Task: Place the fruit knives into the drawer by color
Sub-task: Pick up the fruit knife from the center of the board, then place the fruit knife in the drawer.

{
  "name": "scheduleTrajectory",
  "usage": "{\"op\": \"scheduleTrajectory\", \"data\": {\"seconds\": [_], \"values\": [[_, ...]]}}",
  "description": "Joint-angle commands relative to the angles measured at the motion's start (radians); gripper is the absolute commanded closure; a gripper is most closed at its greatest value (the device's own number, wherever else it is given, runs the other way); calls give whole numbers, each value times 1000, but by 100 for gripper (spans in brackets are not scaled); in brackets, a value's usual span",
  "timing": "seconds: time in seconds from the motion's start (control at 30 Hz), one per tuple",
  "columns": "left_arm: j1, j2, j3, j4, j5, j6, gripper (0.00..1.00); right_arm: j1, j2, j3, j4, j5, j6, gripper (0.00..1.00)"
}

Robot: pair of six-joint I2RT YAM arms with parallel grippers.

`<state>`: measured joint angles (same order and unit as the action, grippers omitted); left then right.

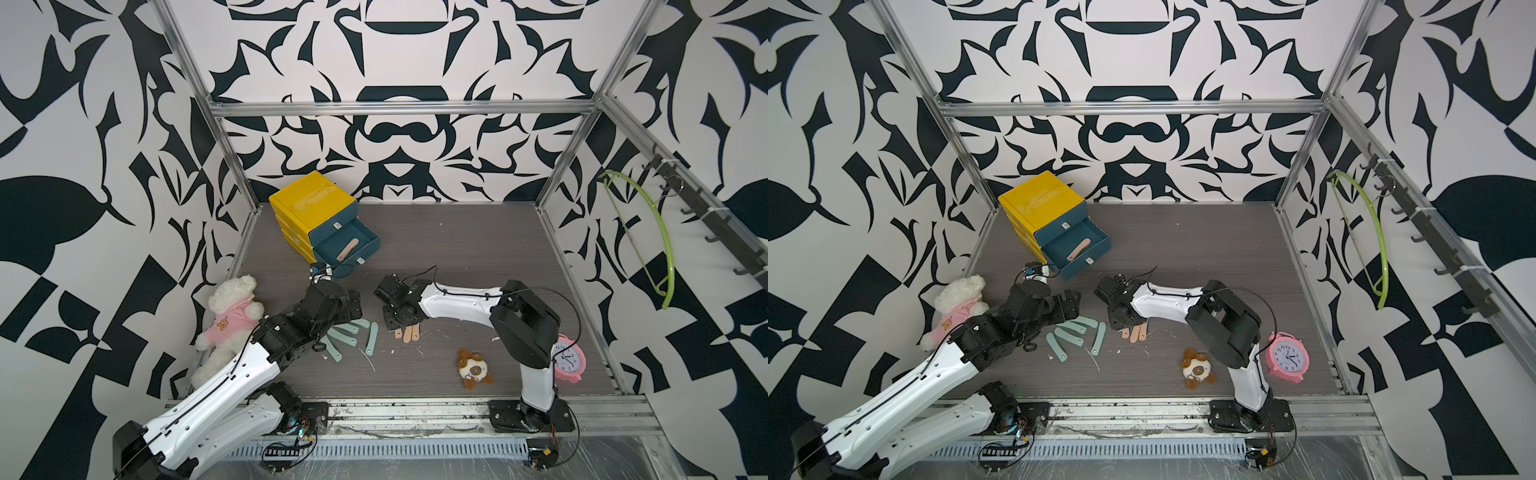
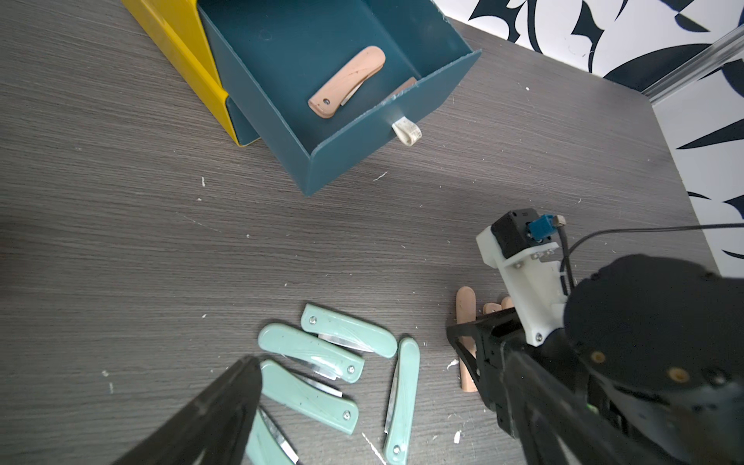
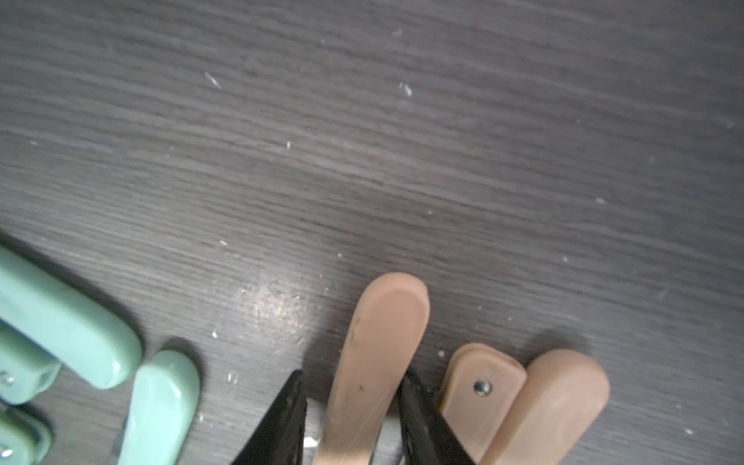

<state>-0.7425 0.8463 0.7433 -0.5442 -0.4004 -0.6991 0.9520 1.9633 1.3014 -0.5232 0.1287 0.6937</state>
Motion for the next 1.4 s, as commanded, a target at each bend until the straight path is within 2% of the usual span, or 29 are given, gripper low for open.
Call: {"op": "scheduleTrajectory", "data": {"seconds": [0.0,0.07,0.4,0.63,0.87,1.0,1.13,1.27,1.37], "values": [[0,-10,-15,-20,-15,13,1,-2,35,18,-60,55,-31,62],[0,-6,-14,-22,-16,13,1,-2,45,25,-58,96,-37,66],[0,-1,-8,-37,-18,9,1,-2,21,2,13,117,-63,87],[0,-4,-31,-36,-38,1,1,-2,-116,-61,184,103,-127,92],[0,-25,-83,-43,-58,-31,1,-4,-256,-45,263,73,-161,93],[0,-56,-127,-51,-58,-66,1,-5,-279,57,287,10,-180,93],[0,-83,-163,-60,-50,-106,1,-40,-207,231,298,-52,-164,93],[0,-100,-165,-76,-41,-121,1,-99,-75,406,321,-124,-76,93],[0,-108,-157,-90,-36,-122,1,-153,20,491,379,-191,50,93]]}}
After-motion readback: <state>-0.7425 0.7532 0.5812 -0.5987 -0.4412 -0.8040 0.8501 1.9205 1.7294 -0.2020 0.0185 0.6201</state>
